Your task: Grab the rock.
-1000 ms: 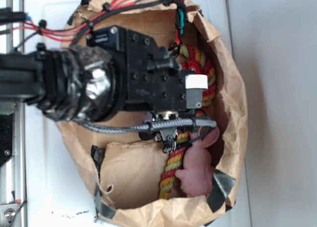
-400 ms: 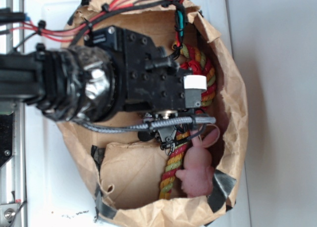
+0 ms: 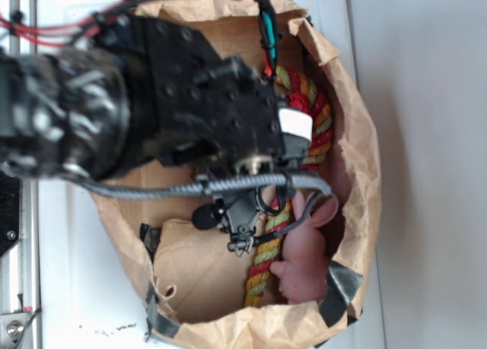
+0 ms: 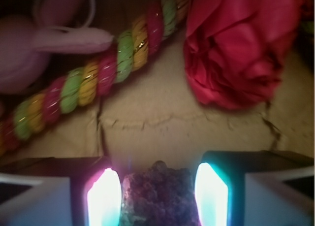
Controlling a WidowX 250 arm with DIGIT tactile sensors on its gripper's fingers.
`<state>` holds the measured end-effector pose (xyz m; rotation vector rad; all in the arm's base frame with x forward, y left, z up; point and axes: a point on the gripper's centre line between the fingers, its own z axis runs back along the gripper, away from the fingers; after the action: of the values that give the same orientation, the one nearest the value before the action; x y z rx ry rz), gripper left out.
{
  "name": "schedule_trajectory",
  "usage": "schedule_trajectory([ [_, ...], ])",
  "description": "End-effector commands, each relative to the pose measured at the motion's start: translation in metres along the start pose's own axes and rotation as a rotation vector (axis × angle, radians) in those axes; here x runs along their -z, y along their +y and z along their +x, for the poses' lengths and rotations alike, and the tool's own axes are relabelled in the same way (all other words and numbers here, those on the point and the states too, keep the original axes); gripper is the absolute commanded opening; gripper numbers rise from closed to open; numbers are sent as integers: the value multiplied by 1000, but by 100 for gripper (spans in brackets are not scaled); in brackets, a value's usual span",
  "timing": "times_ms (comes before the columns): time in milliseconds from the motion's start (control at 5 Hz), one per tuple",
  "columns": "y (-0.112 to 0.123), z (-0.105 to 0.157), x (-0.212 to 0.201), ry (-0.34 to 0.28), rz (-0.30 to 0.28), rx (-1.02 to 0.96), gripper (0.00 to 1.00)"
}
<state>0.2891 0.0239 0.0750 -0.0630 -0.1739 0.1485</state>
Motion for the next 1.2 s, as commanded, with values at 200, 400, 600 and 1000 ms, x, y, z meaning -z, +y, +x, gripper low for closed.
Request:
schedule_trajectory([
  [200,18,4,-98,-120,-2,-23,0],
  [400,21,2,-111,-107,-29,-14,0],
  [600,16,1,-117,-114,-26,-26,0],
  [1000,14,5,-118,-121,-48,-39,0],
])
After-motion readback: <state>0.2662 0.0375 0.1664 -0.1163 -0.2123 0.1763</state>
